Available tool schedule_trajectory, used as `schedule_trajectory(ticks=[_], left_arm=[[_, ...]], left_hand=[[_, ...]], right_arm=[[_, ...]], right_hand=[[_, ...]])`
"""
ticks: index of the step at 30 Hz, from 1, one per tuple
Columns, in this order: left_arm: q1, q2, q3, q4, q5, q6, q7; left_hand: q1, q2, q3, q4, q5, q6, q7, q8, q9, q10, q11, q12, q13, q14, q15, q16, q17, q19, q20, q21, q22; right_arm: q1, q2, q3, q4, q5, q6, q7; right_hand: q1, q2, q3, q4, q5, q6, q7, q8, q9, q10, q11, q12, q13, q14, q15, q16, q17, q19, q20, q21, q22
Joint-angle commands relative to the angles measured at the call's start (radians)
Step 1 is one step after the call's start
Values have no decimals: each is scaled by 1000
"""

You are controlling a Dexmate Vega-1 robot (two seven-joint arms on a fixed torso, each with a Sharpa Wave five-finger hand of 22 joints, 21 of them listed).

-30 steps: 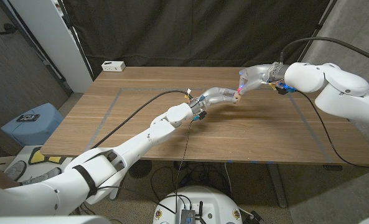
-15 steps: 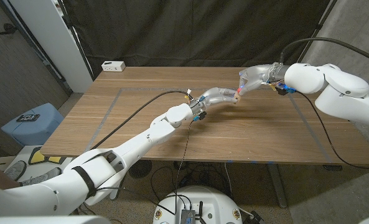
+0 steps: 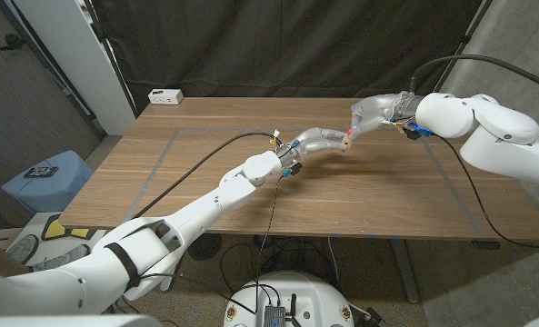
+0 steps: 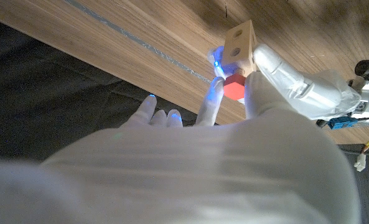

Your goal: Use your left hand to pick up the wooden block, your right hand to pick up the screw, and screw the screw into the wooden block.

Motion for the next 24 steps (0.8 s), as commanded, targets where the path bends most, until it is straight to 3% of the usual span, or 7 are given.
schedule_trajectory(ticks=[1,18,24], left_arm=[[3,0,1,-3,-3,5,-2],[7,1,0,-9,-3,9,3],[7,0,0,-6,-4,10,4]], left_hand=[[-3,5,10,2,5,9,2,6,5,0,0,1,1,7,-59,-2,3,9,-1,3,2],[-4,9,15,2,6,9,3,5,6,-1,1,1,1,7,-55,-3,3,12,1,4,2],[-4,10,17,2,6,8,4,5,6,-2,1,1,0,7,-55,-3,3,13,1,4,2]], right_arm=[[-14,3,-7,-10,-24,-21,-16],[-12,21,-30,-11,-72,-43,-14],[-18,29,-30,-9,-82,-50,-27]], right_hand=[[-19,2,-5,6,-5,25,3,19,10,20,-2,6,2,17,-1,12,2,15,-3,4,2],[-78,3,-28,21,-26,114,-1,69,16,81,-26,15,1,53,-18,22,5,36,-10,4,2],[-111,3,-42,28,-37,185,4,98,11,118,-48,20,0,71,-27,26,5,47,-12,4,2]])
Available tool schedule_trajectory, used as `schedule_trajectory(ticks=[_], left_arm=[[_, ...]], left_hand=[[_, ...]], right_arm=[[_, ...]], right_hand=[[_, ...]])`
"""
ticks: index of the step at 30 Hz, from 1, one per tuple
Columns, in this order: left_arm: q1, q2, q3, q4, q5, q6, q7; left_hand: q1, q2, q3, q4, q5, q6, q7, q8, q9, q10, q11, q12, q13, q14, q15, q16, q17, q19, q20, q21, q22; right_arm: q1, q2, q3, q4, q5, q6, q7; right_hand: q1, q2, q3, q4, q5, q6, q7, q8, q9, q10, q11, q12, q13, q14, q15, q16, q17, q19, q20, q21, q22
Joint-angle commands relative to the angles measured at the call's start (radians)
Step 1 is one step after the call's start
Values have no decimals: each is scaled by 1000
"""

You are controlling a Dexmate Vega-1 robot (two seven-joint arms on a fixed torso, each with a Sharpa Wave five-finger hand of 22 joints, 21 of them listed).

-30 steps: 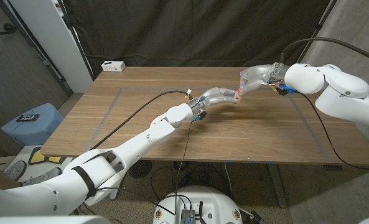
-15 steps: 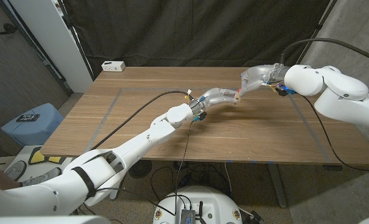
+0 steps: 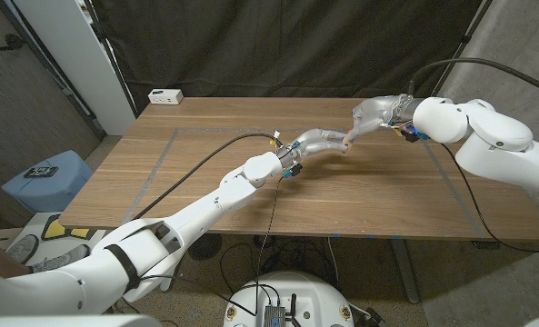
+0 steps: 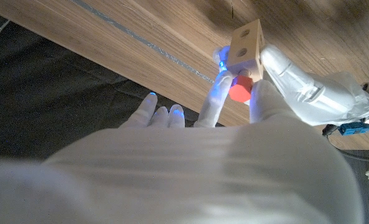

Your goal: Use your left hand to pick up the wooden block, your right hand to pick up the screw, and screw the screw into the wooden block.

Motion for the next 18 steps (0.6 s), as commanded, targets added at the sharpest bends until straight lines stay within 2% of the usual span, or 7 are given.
schedule_trajectory(ticks=[1,5,9,13,18], left_arm=[[1,-2,0,2,-2,2,2],[0,-3,0,4,-3,2,2],[-1,-3,0,5,-2,2,2],[-2,-4,0,6,-3,2,0],[-4,-5,1,9,-3,1,-1]], left_hand=[[-3,10,6,0,6,8,4,7,5,-2,1,1,0,7,-55,-3,2,8,-4,4,2],[-4,11,8,0,7,9,4,7,5,-2,1,1,0,7,-54,-3,2,8,-3,4,2],[-4,13,9,0,7,8,3,7,5,-4,2,0,0,7,-53,-3,3,8,-2,4,2],[-1,14,12,-1,8,9,4,7,5,-4,2,0,0,7,-53,-3,2,8,-2,4,2],[1,16,15,-3,9,11,3,8,5,-3,2,1,-1,7,-53,-4,2,8,-1,4,2]], right_arm=[[-10,15,-6,2,-25,-14,-19],[-14,19,-7,2,-30,-21,-26],[-15,27,-10,1,-41,-37,-33],[-26,33,-7,0,-48,-44,-59],[-36,43,-4,-4,-56,-61,-85]], right_hand=[[-29,-3,-15,5,-13,64,1,25,-8,31,-11,9,2,23,-5,9,5,17,-3,4,2],[-42,-2,-20,7,-18,88,9,36,-10,51,-16,12,1,37,-13,13,5,26,-7,5,2],[-60,-8,-29,10,-23,106,11,44,-10,59,-10,11,1,41,-13,13,5,26,-8,4,2],[-87,-19,-43,14,-28,149,21,70,-1,85,-21,14,0,59,-16,17,4,29,-8,2,2],[-126,-31,-61,22,-33,191,29,96,13,117,-23,18,-1,80,-21,22,4,37,-9,2,2]])
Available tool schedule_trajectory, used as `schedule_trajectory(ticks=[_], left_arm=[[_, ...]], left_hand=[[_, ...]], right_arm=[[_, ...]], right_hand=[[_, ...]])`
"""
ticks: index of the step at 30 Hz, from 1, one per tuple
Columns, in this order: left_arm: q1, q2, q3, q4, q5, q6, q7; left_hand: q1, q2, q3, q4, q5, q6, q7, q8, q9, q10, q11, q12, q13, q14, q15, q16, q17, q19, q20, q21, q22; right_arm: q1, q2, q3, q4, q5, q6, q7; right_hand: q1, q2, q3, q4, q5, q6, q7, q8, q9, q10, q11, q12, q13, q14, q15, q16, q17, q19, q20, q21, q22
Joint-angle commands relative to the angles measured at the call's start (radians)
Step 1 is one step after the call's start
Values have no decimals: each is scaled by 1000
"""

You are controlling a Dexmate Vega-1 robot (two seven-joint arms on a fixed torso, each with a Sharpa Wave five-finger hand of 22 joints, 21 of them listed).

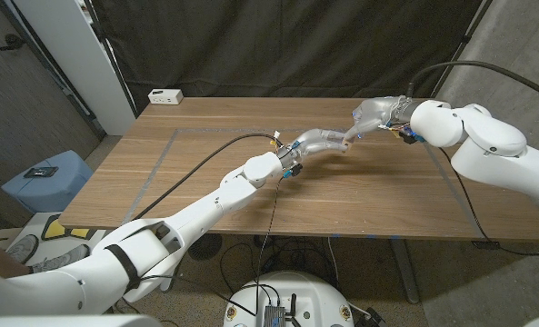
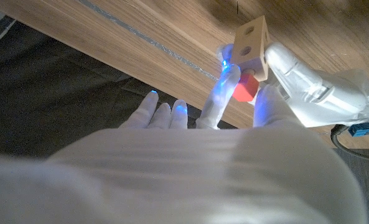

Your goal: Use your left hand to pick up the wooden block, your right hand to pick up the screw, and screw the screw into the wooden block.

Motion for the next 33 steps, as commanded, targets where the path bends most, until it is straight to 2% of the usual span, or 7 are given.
schedule_trajectory(ticks=[1,7,14,17,23,24,33], left_arm=[[-4,-3,1,7,-1,-2,-3],[-7,-5,2,13,-2,-5,-6],[-8,-7,1,15,-3,-6,-6],[-9,-7,1,18,-4,-9,-8],[-11,-9,1,23,-6,-9,-11],[-11,-9,1,22,-6,-9,-12],[-12,-10,1,27,-7,-11,-13]], left_hand=[[7,10,8,-2,5,12,2,6,6,-3,2,0,-1,7,-53,-4,2,8,-2,4,2],[7,10,10,-2,5,14,1,7,6,-3,1,1,-1,7,-53,-4,2,8,-3,4,2],[6,10,11,-2,5,13,2,6,6,-5,2,0,-1,7,-53,-4,2,8,-3,4,2],[4,11,11,0,5,13,2,6,6,-5,3,0,-1,7,-53,-4,3,8,-2,4,2],[0,11,11,2,5,10,3,5,6,-7,3,-1,-2,6,-51,-4,3,8,-1,4,2],[1,10,12,1,5,10,3,5,6,-6,3,0,-2,6,-52,-4,3,8,-2,4,2],[-1,8,12,0,5,11,2,5,6,-5,2,1,-2,6,-53,-4,3,9,-2,4,2]], right_arm=[[-24,21,5,-5,-18,-30,-51],[-26,20,7,-7,-15,-35,-56],[-17,4,7,-20,-10,-50,-24],[-15,-2,10,-21,-1,-52,-14],[-14,-22,20,-25,18,-41,0],[-14,-24,22,-25,23,-38,2],[-21,-40,39,-26,54,-15,-3]], right_hand=[[-34,-7,-16,8,-5,34,6,22,14,27,2,7,-1,23,-1,8,4,17,-2,3,2],[-65,-9,-29,18,-8,34,15,15,0,35,9,5,-1,26,-3,7,5,20,-1,2,2],[-101,-14,-46,22,-8,-64,11,-28,-18,17,29,-14,-1,22,2,0,5,12,3,-4,3],[-114,-15,-53,20,-7,-127,16,-48,-21,-7,50,-29,0,3,18,-11,4,-3,12,-8,3],[-129,-14,-62,16,-7,-224,26,-77,-22,-43,58,-47,2,-13,29,-23,4,-24,18,-11,3],[-131,-15,-65,13,-7,-261,32,-87,-21,-58,60,-53,3,-18,32,-26,4,-29,20,-11,3],[-137,-9,-71,-5,-7,-458,92,-134,-10,-152,77,-68,16,-60,63,-44,5,-68,36,-12,2]])
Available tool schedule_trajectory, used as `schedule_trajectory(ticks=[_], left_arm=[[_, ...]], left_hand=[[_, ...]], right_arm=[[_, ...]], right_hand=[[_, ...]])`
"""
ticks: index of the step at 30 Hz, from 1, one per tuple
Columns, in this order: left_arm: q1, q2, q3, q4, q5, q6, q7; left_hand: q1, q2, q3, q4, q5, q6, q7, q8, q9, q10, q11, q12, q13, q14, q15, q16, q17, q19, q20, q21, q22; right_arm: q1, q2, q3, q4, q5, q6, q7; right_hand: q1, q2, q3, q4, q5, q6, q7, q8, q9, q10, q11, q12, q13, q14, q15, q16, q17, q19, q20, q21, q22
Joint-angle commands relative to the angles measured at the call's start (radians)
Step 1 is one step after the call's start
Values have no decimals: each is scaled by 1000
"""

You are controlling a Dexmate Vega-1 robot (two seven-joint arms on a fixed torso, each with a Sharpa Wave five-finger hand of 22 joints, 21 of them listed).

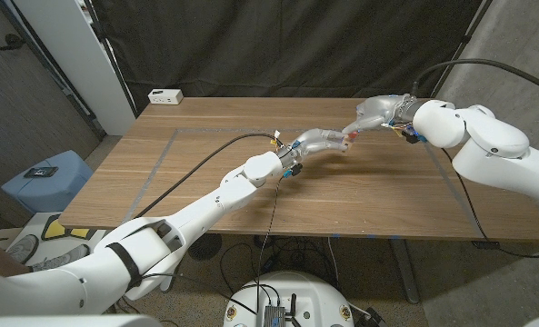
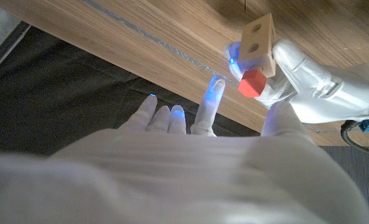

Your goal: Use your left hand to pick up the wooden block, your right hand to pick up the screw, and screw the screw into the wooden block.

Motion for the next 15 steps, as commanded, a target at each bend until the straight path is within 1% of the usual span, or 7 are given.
schedule_trajectory(ticks=[1,2,6,10,13,14,15], left_arm=[[-2,-2,0,8,-3,-4,-3],[-2,-2,0,8,-2,-3,-3],[-4,-3,0,10,-3,-6,-6],[-3,-2,-1,8,-4,-4,-6],[-1,0,-1,4,-3,-2,-4],[-1,0,-1,3,-3,-2,-3],[0,1,-1,2,-3,-1,-3]], left_hand=[[-3,6,7,3,5,12,1,9,5,-4,2,1,3,7,-52,-4,3,9,-2,4,2],[-4,7,7,3,5,12,1,9,5,-5,2,1,3,6,-52,-4,3,9,-2,4,2],[-4,6,8,2,5,13,0,9,6,-4,2,1,3,6,-52,-4,3,9,-3,4,2],[-5,7,8,3,5,11,1,9,6,-4,2,1,2,6,-52,-4,4,8,-2,4,2],[-5,6,9,2,5,11,1,9,6,-5,2,1,2,6,-53,-3,4,9,-2,4,2],[-5,6,9,2,5,11,1,9,6,-5,2,1,2,6,-53,-3,4,9,-2,4,2],[-5,6,9,2,5,11,2,9,6,-6,2,1,2,6,-53,-3,4,9,-2,4,2]], right_arm=[[-6,-26,24,-4,41,27,5],[-8,-29,28,-4,49,31,4],[-9,-40,37,-2,72,51,11],[-10,-54,50,6,109,81,24],[-9,-62,54,10,125,95,32],[-10,-67,58,13,134,106,33],[-15,-69,62,13,141,109,29]], right_hand=[[-8,6,-1,-10,1,-85,20,-21,5,-45,9,-6,11,-25,14,-10,5,-17,7,0,3],[-7,7,-1,-11,1,-96,27,-24,5,-48,10,-5,12,-28,15,-10,5,-18,7,0,2],[-5,14,1,-16,3,-140,19,-41,-3,-81,13,-7,16,-52,21,-17,4,-33,15,-1,2],[10,23,9,-26,7,-181,-1,-57,-11,-118,18,-8,20,-77,32,-23,2,-52,21,-3,2],[24,28,15,-34,9,-204,-13,-68,-17,-142,18,-8,23,-103,40,-28,0,-65,26,-3,2],[31,31,19,-38,11,-215,-24,-74,-21,-155,18,-8,24,-109,41,-28,-1,-69,27,-3,2],[33,32,20,-39,11,-220,-26,-76,-22,-161,17,-9,24,-111,42,-28,-1,-70,27,-2,2]])
